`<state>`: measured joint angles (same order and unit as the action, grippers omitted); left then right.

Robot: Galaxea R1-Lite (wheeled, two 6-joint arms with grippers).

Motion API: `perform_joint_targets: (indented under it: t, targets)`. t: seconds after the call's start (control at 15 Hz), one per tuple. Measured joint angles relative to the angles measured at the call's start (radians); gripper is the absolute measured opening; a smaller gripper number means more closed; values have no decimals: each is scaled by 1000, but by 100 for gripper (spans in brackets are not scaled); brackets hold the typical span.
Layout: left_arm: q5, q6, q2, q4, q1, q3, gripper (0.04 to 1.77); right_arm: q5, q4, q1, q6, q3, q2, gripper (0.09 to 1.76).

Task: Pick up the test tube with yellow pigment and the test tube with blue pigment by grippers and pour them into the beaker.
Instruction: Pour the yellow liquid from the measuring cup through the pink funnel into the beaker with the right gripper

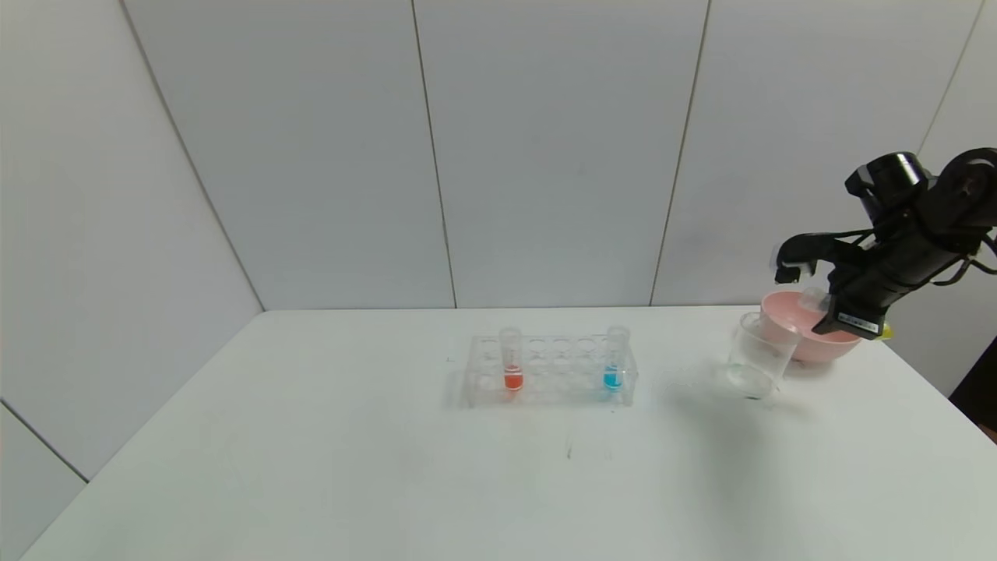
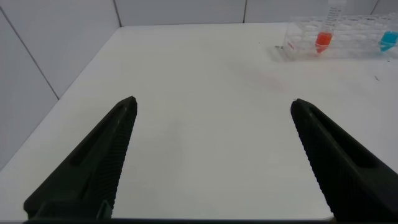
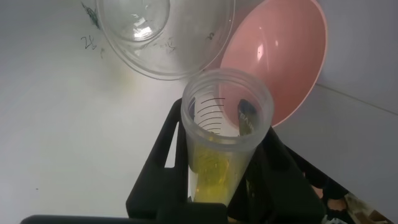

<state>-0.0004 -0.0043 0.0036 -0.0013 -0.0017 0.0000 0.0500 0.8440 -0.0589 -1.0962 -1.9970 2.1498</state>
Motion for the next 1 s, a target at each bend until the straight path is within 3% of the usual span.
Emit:
perform_joint_targets:
  t: [0.53, 1.0]
  targets:
    - [0, 0, 0, 0, 0, 0, 176, 171, -3, 43, -6, 1, 19, 58]
    - [0, 0, 0, 0, 0, 0, 176, 248, -31, 62, -3, 0, 48, 58]
